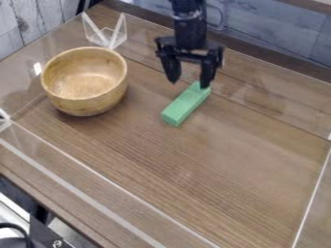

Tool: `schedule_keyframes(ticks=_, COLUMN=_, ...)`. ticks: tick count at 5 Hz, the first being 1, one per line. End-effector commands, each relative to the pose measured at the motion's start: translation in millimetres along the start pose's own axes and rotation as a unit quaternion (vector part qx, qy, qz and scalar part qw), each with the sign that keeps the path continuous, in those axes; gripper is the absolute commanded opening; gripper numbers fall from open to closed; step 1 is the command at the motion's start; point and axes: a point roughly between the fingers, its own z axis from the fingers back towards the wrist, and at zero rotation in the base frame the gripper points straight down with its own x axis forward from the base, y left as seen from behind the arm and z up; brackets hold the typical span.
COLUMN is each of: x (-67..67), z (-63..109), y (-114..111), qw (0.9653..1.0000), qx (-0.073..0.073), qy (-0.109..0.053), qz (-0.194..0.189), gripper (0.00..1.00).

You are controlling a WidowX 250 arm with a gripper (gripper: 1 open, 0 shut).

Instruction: Move green object from inside the wooden bowl to the table next to it

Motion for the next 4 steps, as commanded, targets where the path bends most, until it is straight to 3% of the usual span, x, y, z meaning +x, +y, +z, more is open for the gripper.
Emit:
schedule_keyframes(ticks=1, x=-4.6, z=46.5, y=1.3, qw=0.9989, qx=-0.011, qy=-0.046, qz=-0.001, gripper=1.00)
schedule_keyframes(ticks=2, x=-18.5, z=63.1, y=5.1, qw=0.9982, qx=-0.015, qy=-0.055, qz=-0.017, gripper=1.00)
schedule_keyframes(ticks=4, x=-41.4, z=60.1, y=23.7, qw=0.9979, qx=-0.006, qy=-0.062, qz=-0.018, gripper=1.00)
